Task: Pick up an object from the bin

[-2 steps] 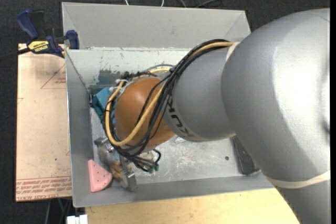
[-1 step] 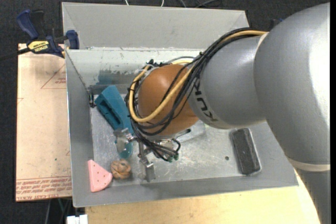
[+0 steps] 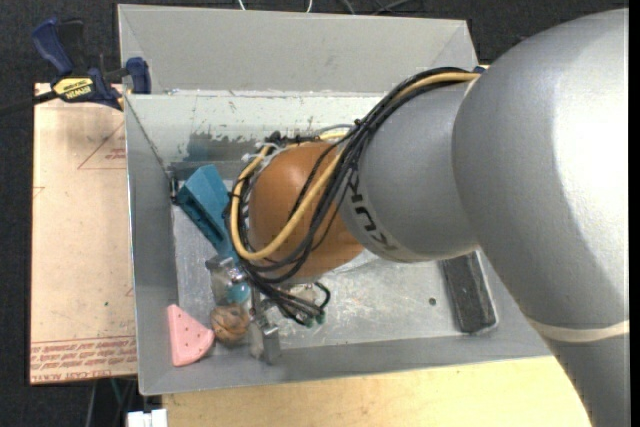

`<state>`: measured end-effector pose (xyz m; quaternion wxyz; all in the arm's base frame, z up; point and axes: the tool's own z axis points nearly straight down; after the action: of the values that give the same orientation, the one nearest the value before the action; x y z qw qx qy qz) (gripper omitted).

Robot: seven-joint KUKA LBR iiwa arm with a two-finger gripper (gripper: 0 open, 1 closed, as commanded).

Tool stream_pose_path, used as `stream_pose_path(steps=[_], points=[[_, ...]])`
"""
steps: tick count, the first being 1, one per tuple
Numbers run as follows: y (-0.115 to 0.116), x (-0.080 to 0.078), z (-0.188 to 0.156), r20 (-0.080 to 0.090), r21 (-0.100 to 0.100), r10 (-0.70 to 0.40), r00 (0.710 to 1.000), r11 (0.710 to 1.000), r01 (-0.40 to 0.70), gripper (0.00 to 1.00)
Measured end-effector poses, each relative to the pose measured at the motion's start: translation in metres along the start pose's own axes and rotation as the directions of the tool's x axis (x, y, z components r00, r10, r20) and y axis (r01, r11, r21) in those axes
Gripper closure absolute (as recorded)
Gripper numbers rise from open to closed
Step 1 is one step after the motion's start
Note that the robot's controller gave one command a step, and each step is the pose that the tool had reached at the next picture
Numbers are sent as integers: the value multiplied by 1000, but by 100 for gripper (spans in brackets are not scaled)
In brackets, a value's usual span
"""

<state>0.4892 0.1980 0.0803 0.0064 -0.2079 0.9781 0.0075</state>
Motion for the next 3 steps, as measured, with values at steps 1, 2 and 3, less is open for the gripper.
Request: stream_pose_path(steps=[1,2,3], points=[[2,-10,10,-8,1,128,992,992,-128,100],[2,-10,10,-8,1,128,992,992,-128,100],[7,-6,-62,-12,0,90,996,996,-90,100]])
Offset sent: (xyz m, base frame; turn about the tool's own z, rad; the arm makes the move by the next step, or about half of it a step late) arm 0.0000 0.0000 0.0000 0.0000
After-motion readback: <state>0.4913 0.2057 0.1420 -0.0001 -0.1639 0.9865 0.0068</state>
